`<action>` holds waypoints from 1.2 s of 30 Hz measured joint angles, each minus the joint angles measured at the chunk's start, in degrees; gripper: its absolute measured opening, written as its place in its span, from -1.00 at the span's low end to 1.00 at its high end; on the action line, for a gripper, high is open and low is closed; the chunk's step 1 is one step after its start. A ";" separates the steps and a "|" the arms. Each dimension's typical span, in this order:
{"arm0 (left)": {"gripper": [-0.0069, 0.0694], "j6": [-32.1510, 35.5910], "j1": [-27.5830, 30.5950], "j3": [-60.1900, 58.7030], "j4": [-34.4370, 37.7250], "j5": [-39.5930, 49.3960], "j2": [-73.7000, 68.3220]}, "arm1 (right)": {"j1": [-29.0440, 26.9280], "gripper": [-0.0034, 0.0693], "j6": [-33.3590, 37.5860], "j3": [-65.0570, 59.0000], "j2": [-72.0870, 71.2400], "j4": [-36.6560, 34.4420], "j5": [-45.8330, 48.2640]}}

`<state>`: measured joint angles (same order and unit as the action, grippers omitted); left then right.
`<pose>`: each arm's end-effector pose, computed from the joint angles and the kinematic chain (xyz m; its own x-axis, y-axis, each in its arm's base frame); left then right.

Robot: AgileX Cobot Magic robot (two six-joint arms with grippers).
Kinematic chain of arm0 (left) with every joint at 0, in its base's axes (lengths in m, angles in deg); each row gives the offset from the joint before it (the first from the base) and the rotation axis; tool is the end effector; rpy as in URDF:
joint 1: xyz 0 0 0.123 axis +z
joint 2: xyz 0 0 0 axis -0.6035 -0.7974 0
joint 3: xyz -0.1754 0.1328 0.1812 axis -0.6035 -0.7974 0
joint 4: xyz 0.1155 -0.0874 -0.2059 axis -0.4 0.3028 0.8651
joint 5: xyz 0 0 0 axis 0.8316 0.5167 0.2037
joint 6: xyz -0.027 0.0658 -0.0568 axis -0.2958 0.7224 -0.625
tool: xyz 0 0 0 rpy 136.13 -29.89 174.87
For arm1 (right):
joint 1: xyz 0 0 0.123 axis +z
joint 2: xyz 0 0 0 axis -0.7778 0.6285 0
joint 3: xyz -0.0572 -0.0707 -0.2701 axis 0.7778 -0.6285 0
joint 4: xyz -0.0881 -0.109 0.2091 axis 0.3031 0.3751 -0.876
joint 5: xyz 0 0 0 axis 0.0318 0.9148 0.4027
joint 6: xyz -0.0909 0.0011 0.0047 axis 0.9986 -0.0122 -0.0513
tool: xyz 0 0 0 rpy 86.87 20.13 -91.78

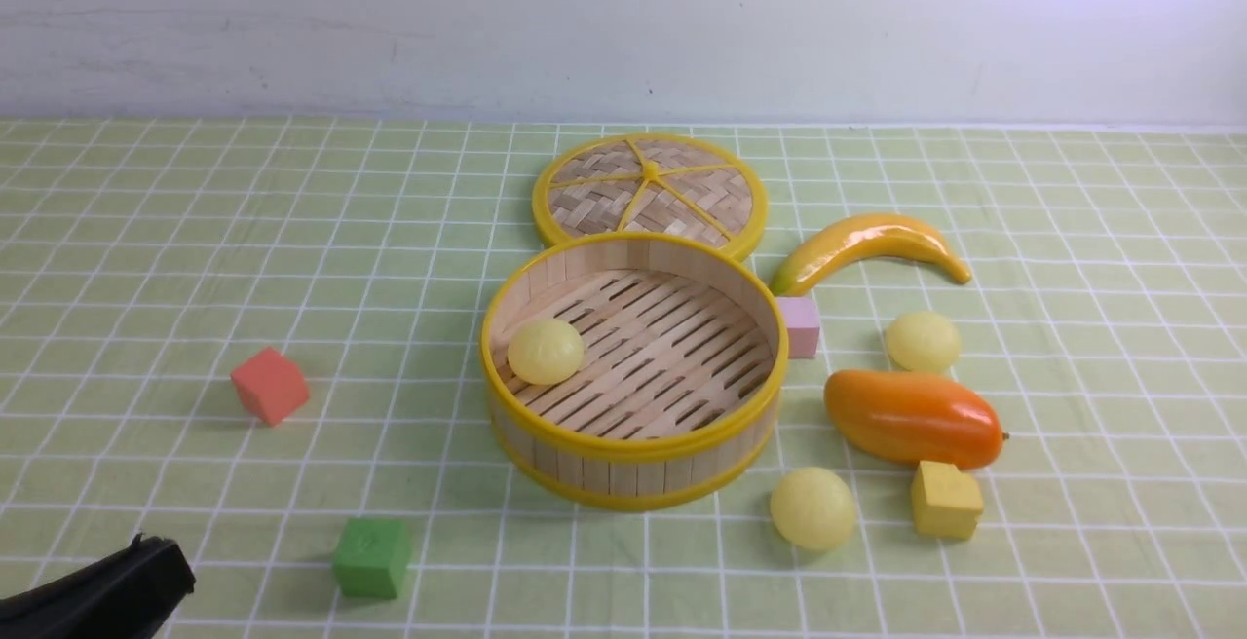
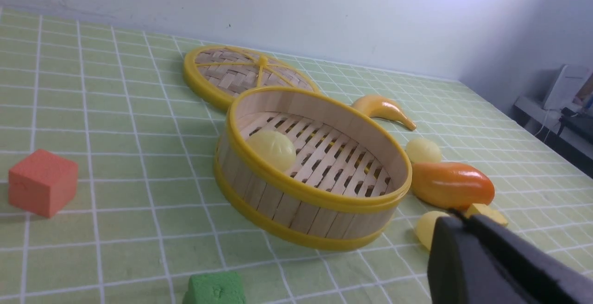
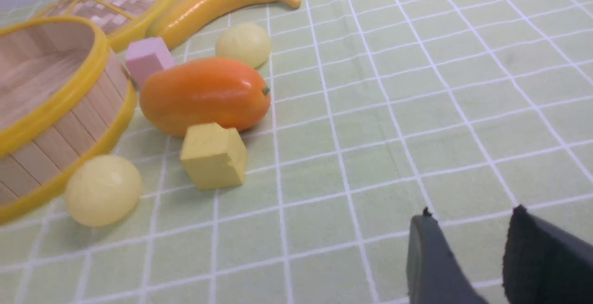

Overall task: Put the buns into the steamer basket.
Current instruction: Use the right arm to grab a steamed stuffed bun

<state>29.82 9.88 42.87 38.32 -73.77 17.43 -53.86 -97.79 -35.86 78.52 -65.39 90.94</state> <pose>0.0678 -0.0369 0.2474 -0.2175 -0.2672 -0.9388 0.4265 0.8391 -0.3377 0.0529 0.0025 0.1741 -0.2657 0.3485 -0.8989 0.0908 0.9373 0.3365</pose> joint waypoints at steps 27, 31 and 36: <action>-0.85 0.00 0.00 0.00 0.00 0.24 0.00 | 9.97 -0.25 17.95 54.30 68.67 -14.48 38.72; -0.85 0.00 0.00 0.00 0.00 0.24 0.00 | 18.60 -0.25 18.08 60.98 81.18 -12.19 38.21; -0.85 0.00 0.00 0.00 0.00 0.24 0.00 | 26.03 -0.25 15.66 67.60 91.78 -7.29 35.19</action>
<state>29.82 9.88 42.87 38.32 -73.52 17.43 -27.83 -82.13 31.74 170.31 -72.68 126.14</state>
